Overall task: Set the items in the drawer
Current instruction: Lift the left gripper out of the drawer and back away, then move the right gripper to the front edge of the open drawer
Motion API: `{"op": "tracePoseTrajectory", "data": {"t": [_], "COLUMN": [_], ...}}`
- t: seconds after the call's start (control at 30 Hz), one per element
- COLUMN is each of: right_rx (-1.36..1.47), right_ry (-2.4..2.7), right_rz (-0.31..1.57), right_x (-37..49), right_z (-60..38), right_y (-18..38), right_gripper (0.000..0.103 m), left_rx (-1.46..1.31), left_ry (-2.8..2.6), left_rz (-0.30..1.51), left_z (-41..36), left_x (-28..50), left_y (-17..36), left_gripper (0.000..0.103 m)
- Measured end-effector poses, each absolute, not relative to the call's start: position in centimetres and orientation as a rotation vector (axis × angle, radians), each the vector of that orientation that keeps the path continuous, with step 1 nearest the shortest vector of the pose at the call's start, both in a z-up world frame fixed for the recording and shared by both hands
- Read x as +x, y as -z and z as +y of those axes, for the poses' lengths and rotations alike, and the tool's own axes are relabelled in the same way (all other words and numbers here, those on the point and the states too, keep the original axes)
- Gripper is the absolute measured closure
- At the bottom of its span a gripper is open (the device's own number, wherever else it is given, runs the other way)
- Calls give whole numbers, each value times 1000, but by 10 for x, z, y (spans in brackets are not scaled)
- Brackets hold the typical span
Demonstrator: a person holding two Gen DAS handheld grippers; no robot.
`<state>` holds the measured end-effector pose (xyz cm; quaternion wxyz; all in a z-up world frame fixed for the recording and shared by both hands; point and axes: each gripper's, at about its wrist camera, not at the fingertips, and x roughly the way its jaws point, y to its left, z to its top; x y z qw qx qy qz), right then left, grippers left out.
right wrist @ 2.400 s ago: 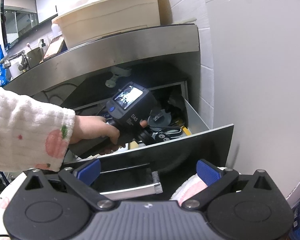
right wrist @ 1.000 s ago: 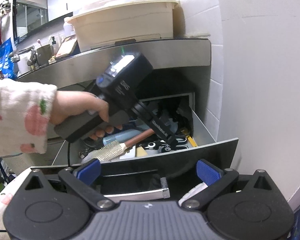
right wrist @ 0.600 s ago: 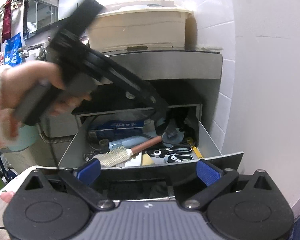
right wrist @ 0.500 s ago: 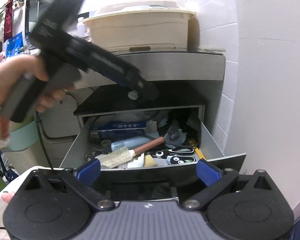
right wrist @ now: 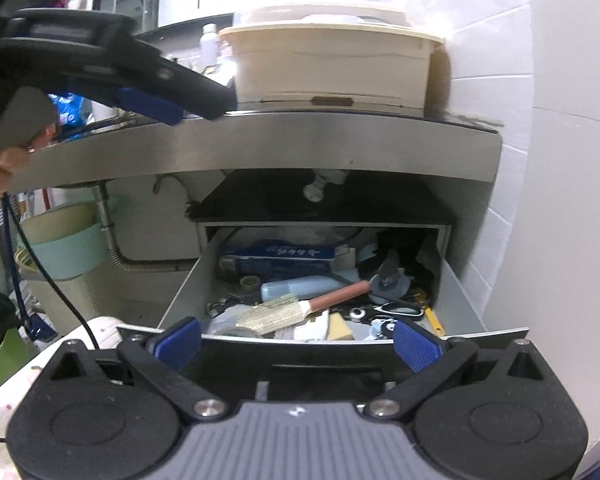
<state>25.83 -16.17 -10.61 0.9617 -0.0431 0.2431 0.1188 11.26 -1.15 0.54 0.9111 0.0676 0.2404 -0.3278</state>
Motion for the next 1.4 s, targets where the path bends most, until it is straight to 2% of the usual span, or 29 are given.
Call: {"op": "tracePoseTrajectory", "data": {"t": [0.27,0.6,0.97,1.4], "right_rx": [-129,-148,-143,-127], "right_ry": [-287,-266,-224,-227], "right_rz": [479,477,496,497], "right_x": [257,258,270,279], "right_z": [-147,-143,-149,-149], "right_y": [103,107,113,128], "right_gripper": [0,0,0,0], "left_rx": [45,-52,1,0], "left_ry": [626,509,568,503], "left_rz": [456,318,275,248], "left_z": [21,62,52,33], "left_x": [78,35,-2,-12], "left_y": [0,8,27,63], "left_gripper": [6,4,2,0]}}
